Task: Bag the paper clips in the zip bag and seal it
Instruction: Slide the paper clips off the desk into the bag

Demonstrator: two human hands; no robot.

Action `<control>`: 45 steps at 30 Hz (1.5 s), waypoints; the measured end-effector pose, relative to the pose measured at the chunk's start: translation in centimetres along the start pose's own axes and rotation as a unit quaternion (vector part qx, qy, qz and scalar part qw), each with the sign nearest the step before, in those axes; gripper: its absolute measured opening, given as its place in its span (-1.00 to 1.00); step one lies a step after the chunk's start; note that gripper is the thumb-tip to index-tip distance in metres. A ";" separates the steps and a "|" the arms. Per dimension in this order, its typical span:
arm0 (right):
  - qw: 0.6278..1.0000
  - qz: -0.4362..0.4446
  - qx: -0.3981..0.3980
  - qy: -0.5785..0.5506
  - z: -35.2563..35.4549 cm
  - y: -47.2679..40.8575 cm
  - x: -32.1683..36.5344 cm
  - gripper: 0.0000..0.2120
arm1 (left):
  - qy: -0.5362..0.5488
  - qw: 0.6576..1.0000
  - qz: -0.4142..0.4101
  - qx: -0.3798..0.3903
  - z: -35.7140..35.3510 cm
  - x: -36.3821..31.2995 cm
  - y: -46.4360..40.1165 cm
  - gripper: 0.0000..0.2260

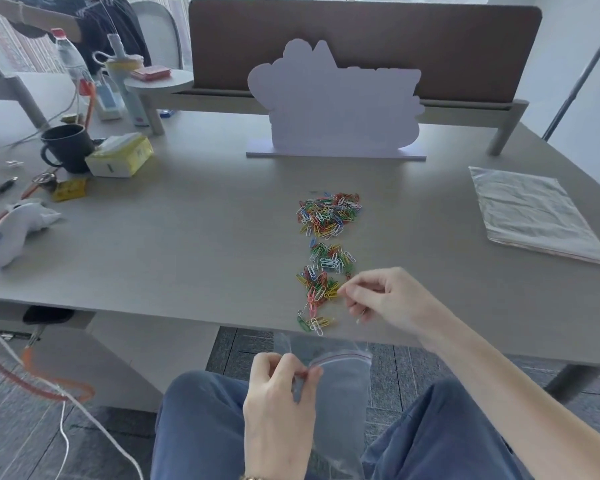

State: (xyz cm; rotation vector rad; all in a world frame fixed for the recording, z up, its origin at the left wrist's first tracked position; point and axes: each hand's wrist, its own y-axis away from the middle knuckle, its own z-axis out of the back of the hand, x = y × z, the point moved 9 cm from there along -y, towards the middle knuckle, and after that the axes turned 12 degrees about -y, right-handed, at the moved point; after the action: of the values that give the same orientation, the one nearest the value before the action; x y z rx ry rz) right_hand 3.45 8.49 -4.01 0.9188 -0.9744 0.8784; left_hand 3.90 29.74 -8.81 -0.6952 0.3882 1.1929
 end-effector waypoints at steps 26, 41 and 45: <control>0.990 0.043 0.028 0.129 -4.3 1.0 0.1 -0.86 | 0.007 1.000 -0.002 -0.006 0.6 0.3 -0.5 -0.75; 0.963 0.013 -0.061 0.262 0.4 -7.6 1.3 -0.68 | 0.001 1.000 0.006 -0.013 1.2 0.7 -0.7 -0.76; 0.963 0.021 -0.039 0.266 -1.4 -6.2 1.4 -0.73 | -0.005 1.000 0.009 -0.007 1.3 0.7 -0.8 -0.78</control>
State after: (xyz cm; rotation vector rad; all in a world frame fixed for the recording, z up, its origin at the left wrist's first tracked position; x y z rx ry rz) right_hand 9.87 7.85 -4.51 0.5489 -0.5586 1.0451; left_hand 4.81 30.90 -8.03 -0.6988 0.3801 1.2171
